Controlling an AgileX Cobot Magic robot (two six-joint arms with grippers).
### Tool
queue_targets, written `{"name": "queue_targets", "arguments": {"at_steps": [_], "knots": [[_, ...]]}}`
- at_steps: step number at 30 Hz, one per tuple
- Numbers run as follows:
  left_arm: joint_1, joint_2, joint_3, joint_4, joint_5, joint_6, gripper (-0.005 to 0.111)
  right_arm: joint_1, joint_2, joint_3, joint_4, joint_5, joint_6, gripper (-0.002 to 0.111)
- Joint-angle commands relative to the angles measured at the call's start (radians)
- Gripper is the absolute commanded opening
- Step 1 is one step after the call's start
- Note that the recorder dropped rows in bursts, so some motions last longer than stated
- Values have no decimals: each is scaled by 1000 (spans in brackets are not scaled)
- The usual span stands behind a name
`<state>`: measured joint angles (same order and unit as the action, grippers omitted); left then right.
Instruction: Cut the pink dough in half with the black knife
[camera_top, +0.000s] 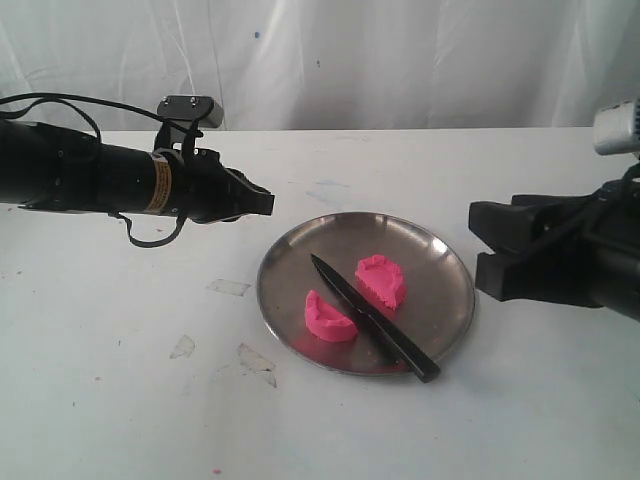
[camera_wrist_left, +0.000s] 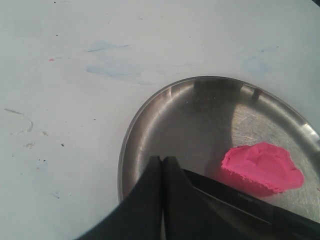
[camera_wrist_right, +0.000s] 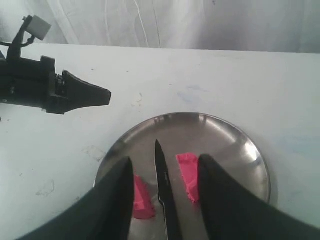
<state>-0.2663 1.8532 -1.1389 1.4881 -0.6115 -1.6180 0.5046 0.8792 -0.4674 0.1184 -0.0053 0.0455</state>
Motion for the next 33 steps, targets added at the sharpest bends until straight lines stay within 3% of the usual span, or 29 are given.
{"name": "queue_targets", "arguments": {"at_steps": [1, 26, 33], "knots": [[5, -16, 3, 8, 3, 0, 0, -6, -46, 3, 10, 17, -25, 39], [5, -16, 3, 8, 3, 0, 0, -8, -253, 3, -32, 133, -45, 39], [5, -16, 3, 8, 3, 0, 0, -101, -307, 3, -49, 222, -45, 39]]}}
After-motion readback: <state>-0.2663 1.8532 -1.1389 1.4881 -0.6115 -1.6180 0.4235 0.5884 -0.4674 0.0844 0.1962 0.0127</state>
